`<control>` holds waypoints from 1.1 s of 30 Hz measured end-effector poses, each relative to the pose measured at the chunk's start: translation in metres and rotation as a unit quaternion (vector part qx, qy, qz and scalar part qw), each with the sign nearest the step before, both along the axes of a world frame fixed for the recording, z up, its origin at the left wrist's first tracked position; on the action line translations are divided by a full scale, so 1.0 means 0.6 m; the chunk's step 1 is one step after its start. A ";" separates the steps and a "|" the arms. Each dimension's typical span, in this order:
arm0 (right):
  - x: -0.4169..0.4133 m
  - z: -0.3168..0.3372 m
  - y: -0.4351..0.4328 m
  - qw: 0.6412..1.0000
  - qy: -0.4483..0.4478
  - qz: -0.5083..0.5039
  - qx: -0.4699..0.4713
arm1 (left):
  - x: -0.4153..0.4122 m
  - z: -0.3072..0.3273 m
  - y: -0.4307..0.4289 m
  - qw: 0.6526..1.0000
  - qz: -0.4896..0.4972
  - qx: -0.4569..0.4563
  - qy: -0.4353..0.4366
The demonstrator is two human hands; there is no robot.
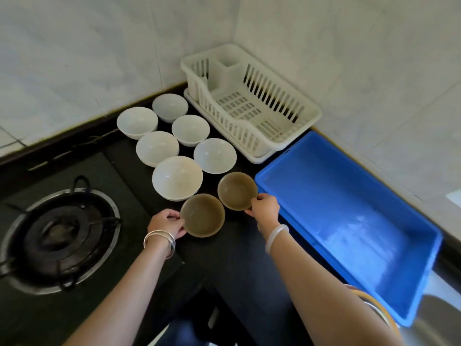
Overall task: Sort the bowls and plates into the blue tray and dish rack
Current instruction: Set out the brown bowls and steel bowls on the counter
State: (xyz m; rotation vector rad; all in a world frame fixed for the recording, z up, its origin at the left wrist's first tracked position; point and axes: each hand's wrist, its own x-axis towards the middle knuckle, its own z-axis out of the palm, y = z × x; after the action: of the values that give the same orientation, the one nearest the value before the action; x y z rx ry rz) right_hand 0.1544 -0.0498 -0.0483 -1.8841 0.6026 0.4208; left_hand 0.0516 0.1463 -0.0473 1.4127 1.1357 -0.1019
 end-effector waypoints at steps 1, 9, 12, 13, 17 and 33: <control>0.002 -0.001 0.003 1.000 0.001 -0.003 0.003 | 0.001 -0.001 0.000 1.000 -0.001 -0.002 -0.002; 0.012 -0.007 0.017 0.998 0.021 -0.031 0.044 | 0.001 -0.009 -0.003 1.000 0.009 -0.011 -0.006; 0.011 -0.009 0.018 0.997 0.040 -0.030 0.062 | 0.000 -0.013 -0.002 1.000 0.017 -0.009 -0.009; 0.010 -0.010 0.018 0.996 0.051 -0.029 0.070 | 0.000 -0.014 -0.002 1.000 0.020 -0.008 -0.010; 0.007 -0.012 0.018 0.993 0.073 -0.015 0.087 | -0.002 -0.019 -0.004 0.999 0.032 -0.003 -0.014; -0.064 0.065 -0.064 0.992 -0.030 0.125 -0.007 | -0.034 0.035 -0.049 0.954 -0.176 0.240 -0.029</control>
State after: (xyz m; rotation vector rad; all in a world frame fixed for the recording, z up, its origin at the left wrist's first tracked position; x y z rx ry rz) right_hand 0.1160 -0.0880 -0.0090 -1.9860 0.3307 0.5197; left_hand 0.0311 0.1169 -0.0265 2.0333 0.8795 -0.0361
